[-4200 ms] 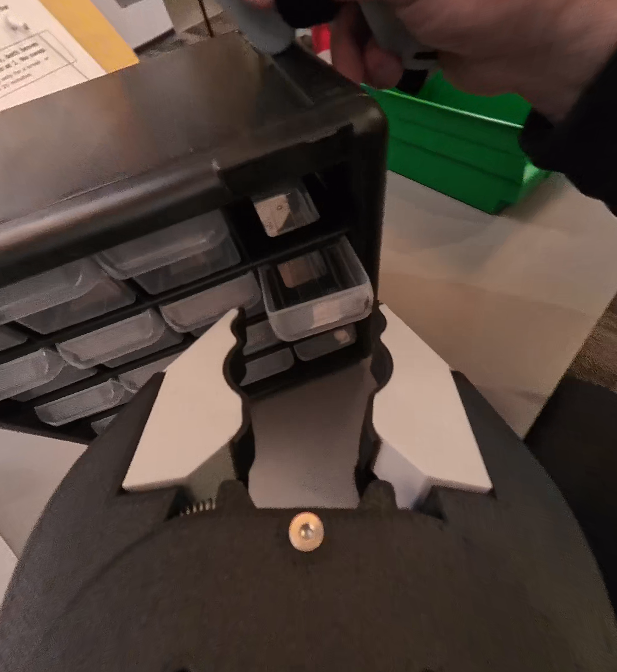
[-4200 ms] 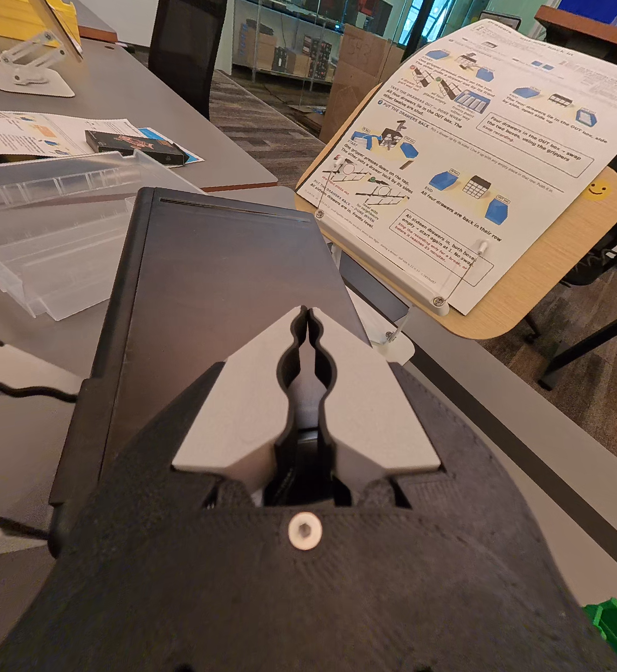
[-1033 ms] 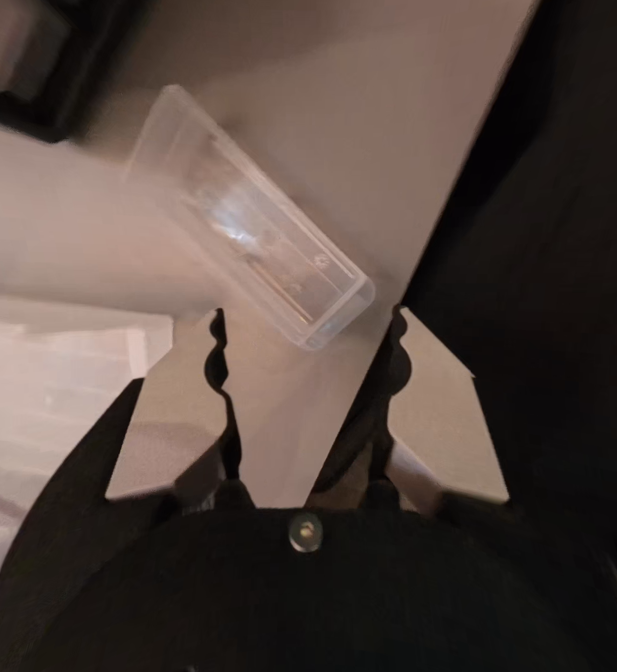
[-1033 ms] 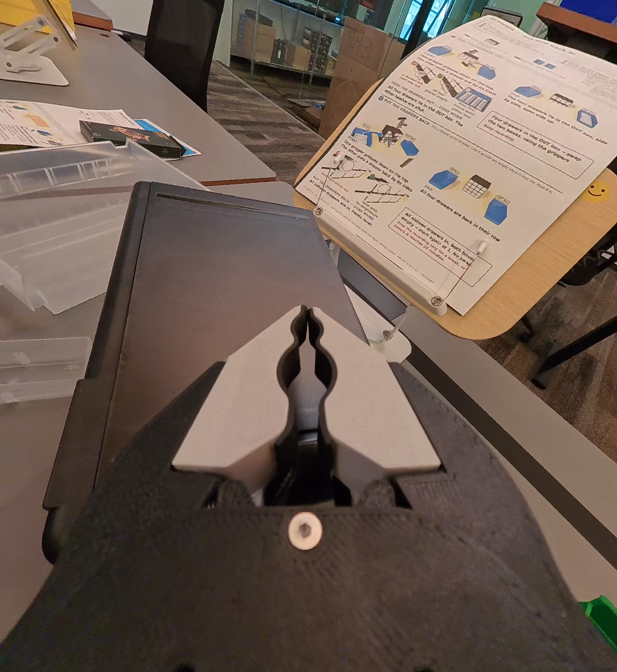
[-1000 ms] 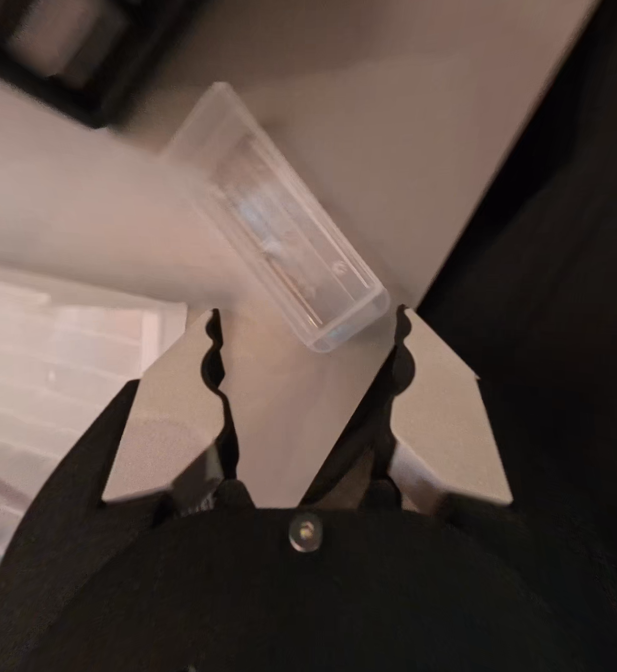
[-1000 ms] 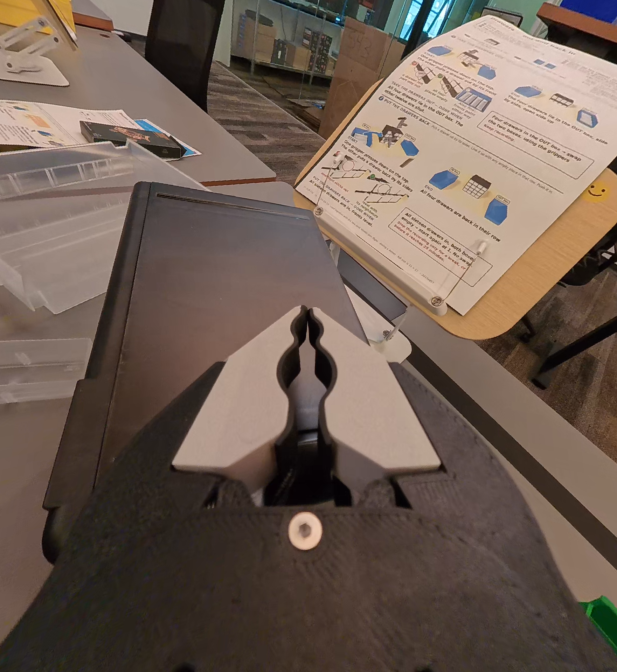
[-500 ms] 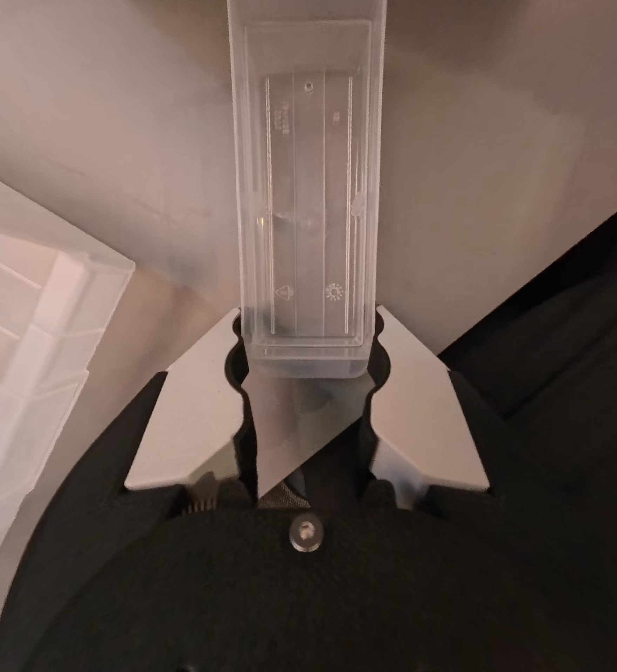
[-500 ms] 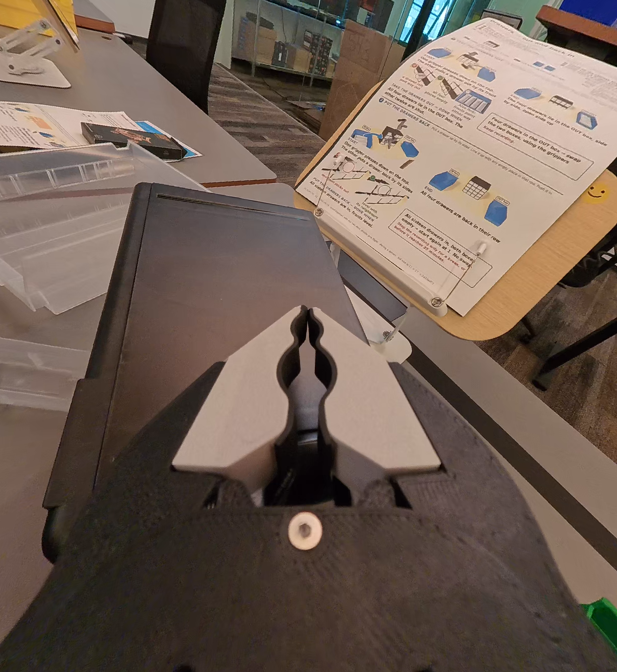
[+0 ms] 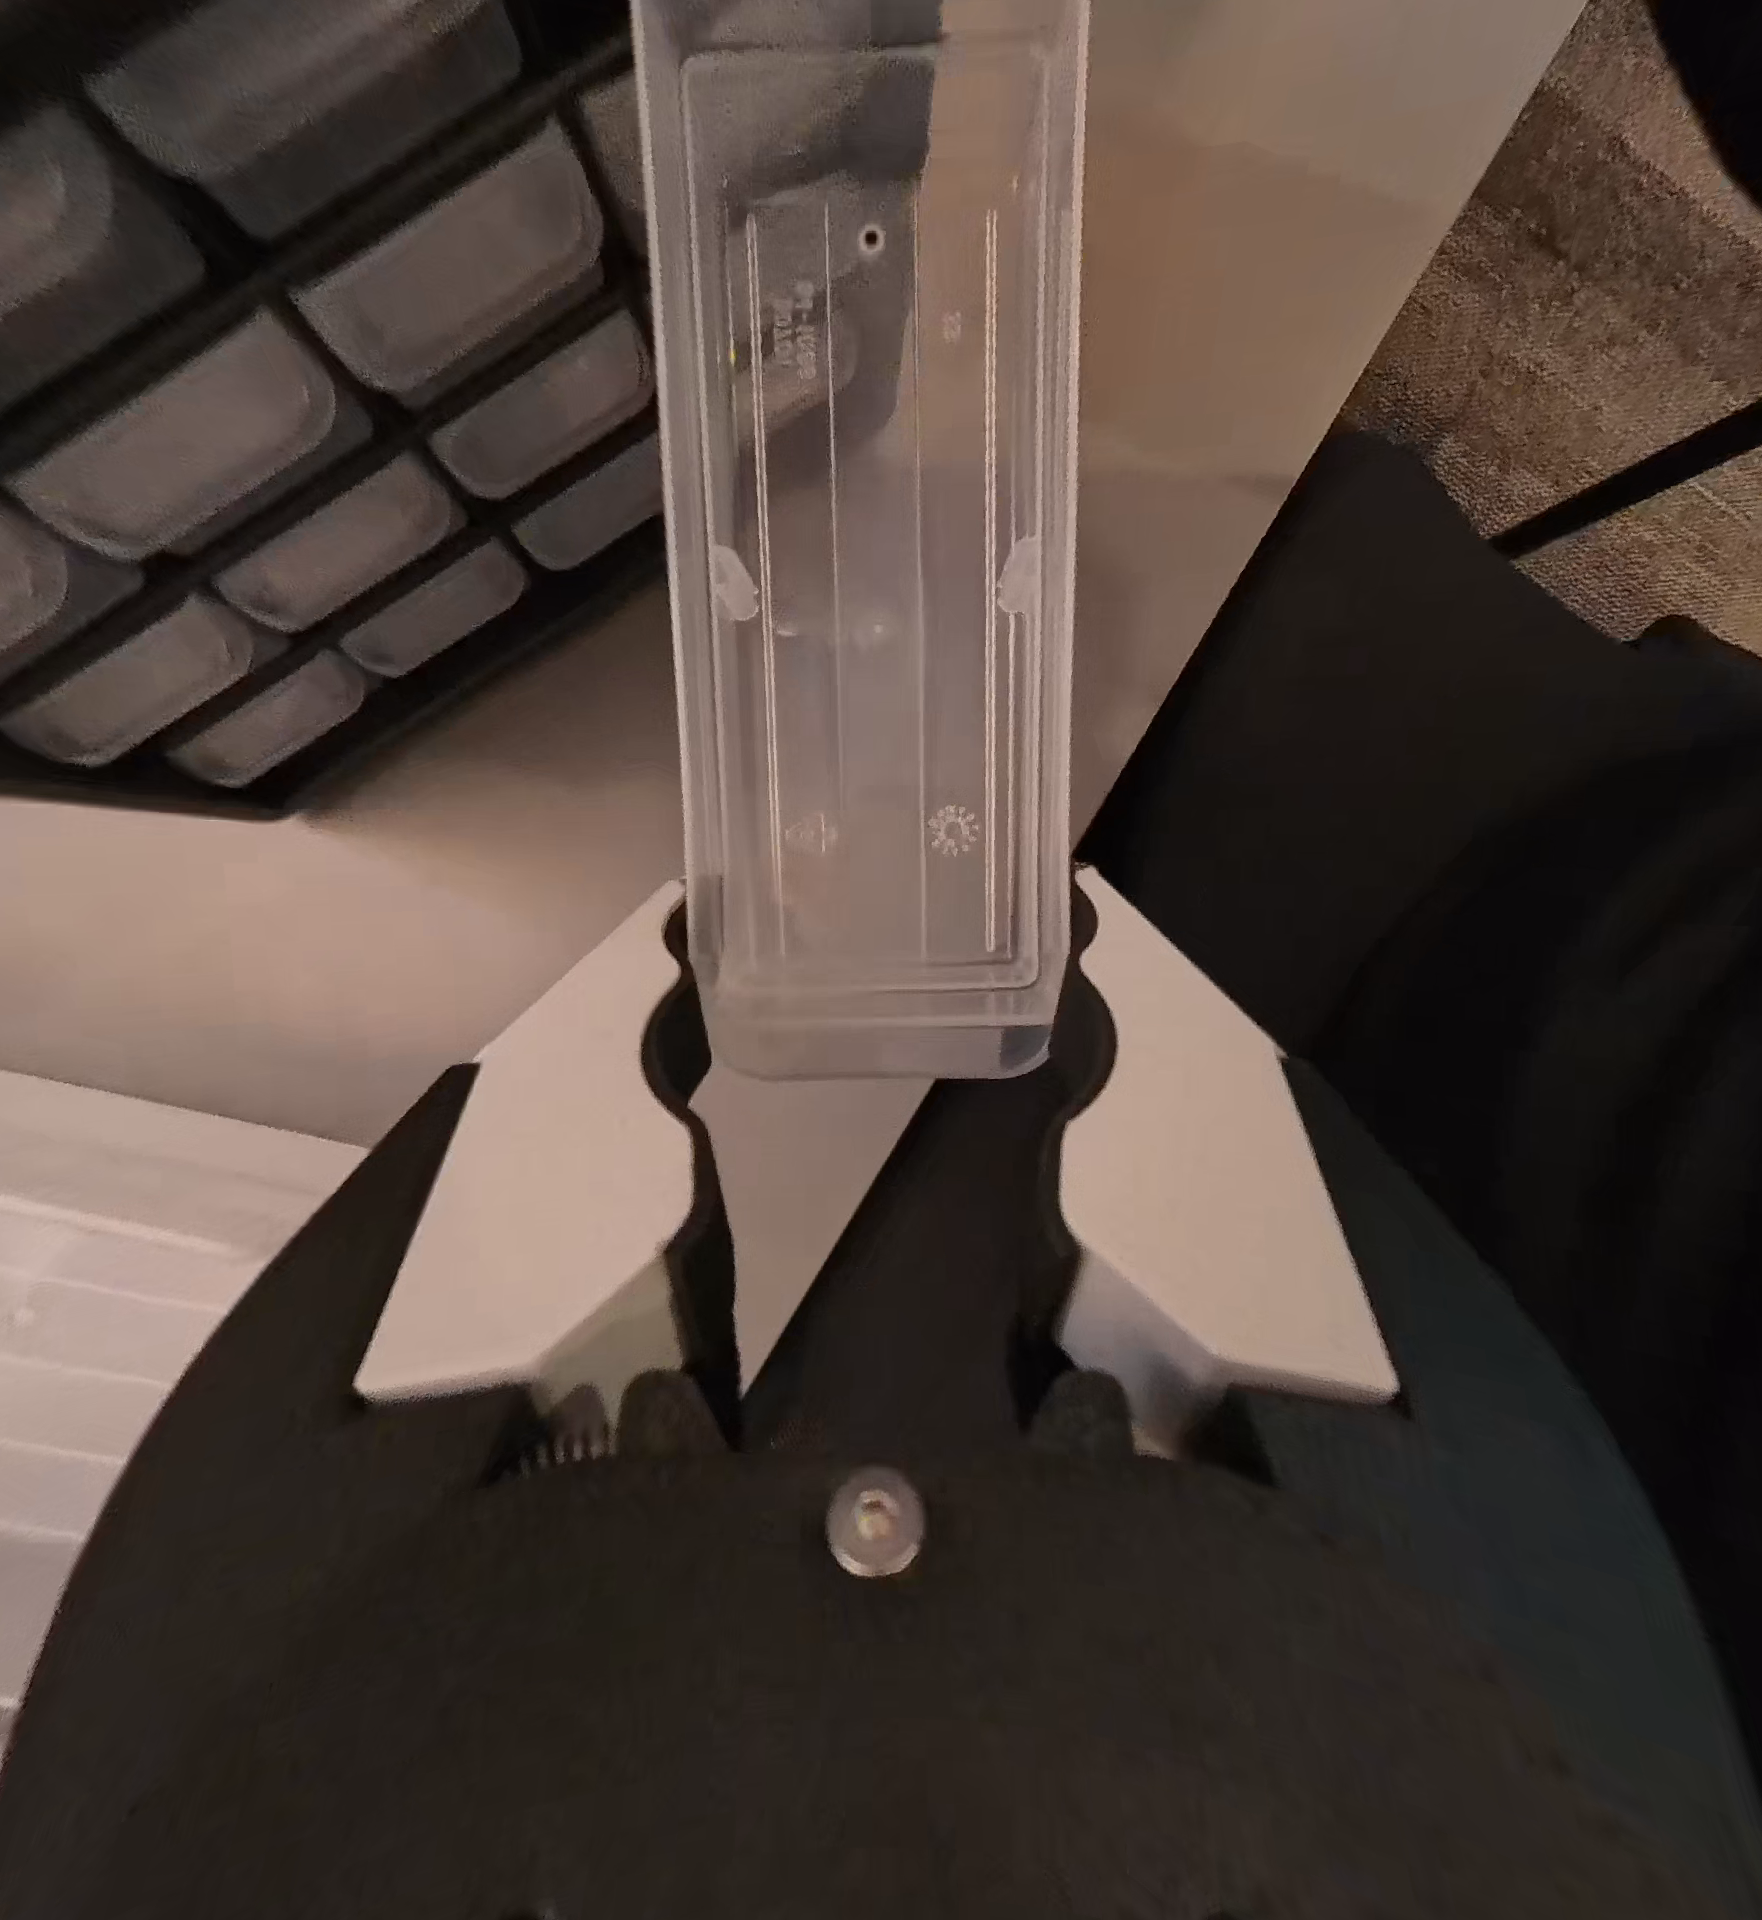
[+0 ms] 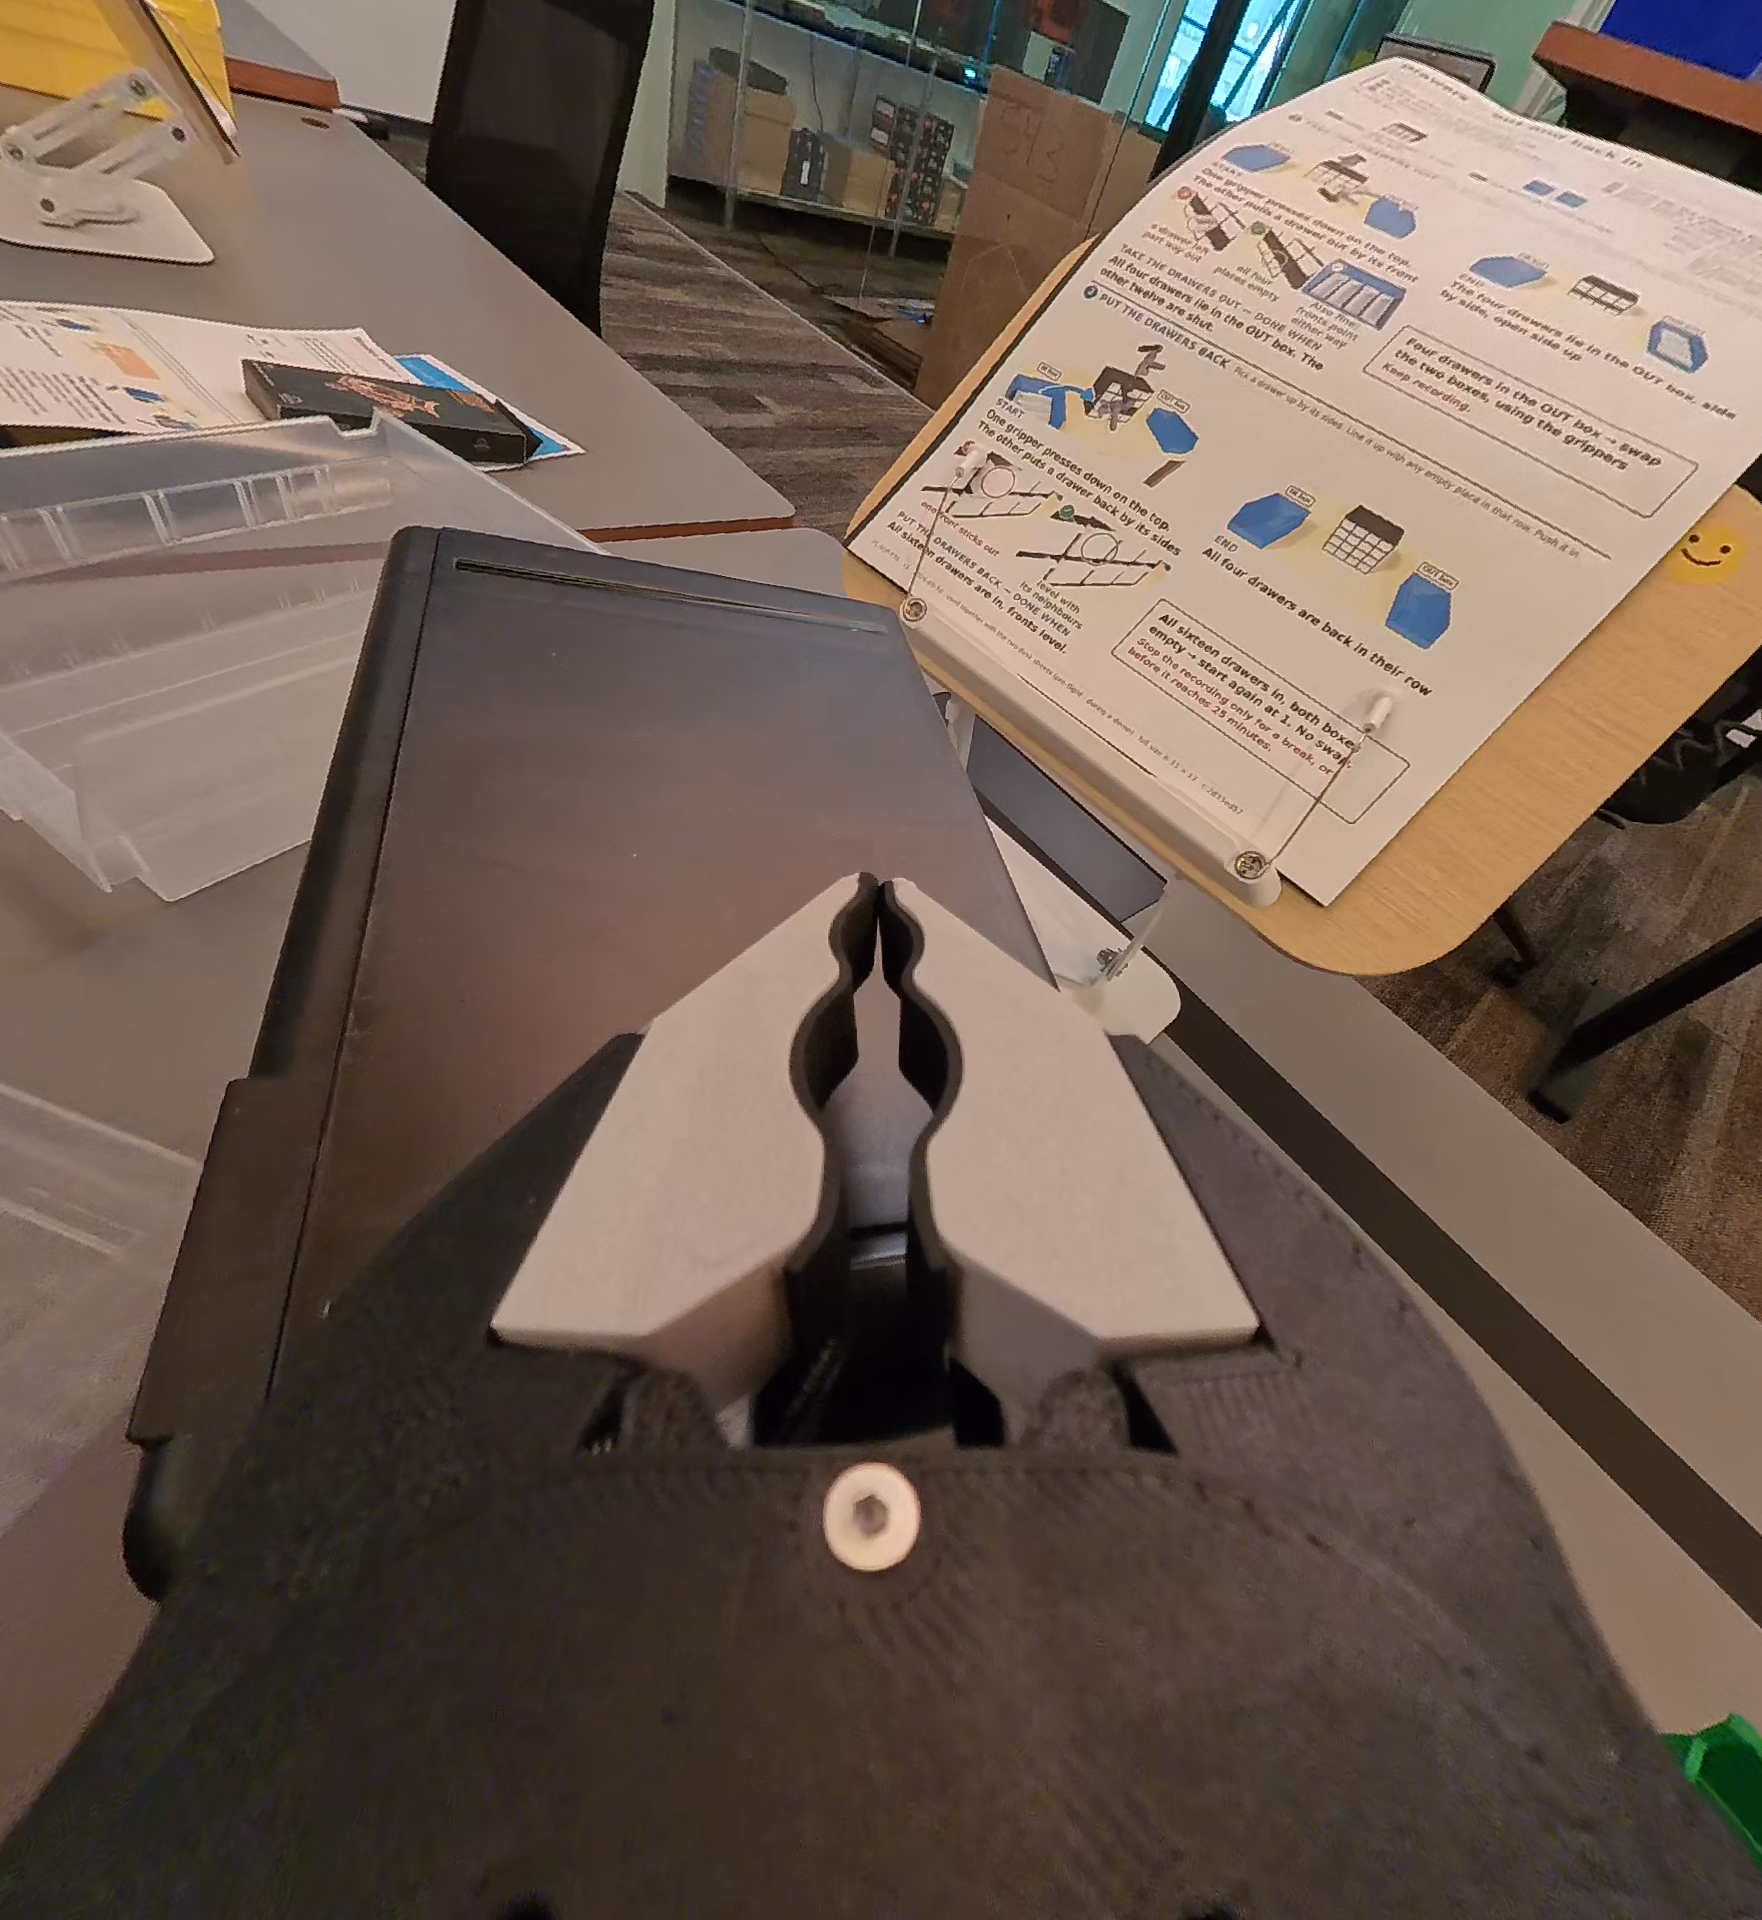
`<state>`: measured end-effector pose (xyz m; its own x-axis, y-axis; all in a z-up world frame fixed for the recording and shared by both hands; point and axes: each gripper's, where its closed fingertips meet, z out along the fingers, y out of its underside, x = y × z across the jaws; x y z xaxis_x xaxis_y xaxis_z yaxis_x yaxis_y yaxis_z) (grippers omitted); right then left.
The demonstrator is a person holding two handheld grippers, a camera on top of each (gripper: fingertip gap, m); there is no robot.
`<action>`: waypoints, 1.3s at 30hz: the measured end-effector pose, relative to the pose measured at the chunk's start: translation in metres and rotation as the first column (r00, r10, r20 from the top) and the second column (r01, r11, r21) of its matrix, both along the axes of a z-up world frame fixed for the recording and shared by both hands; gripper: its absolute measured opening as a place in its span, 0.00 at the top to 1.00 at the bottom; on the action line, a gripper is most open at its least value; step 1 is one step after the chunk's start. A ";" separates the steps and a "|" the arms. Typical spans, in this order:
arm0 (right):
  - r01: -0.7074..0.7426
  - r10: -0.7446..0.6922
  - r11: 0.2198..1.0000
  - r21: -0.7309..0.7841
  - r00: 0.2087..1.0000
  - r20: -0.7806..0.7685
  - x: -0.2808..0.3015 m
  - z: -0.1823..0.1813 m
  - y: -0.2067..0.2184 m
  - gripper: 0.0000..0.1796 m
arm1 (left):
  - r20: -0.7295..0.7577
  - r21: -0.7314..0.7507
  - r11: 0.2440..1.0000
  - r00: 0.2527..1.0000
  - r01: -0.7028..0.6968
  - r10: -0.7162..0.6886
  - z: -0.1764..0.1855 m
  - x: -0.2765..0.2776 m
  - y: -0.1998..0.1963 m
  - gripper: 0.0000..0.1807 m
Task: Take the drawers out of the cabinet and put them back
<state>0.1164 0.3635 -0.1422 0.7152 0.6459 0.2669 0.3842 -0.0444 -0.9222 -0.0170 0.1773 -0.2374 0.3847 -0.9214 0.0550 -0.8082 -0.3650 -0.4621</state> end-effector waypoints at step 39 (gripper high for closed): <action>0.012 -0.012 1.000 0.004 1.000 -0.013 0.002 0.001 0.002 1.00 | 0.474 0.344 0.860 0.860 -0.377 0.187 0.033 0.056 0.026 0.65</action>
<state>0.1186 0.3657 -0.1414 0.7266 0.6358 0.2606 0.3718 -0.0449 -0.9272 0.0388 0.2036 -0.2044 0.6590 -0.7468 -0.0896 -0.3990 -0.2462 -0.8833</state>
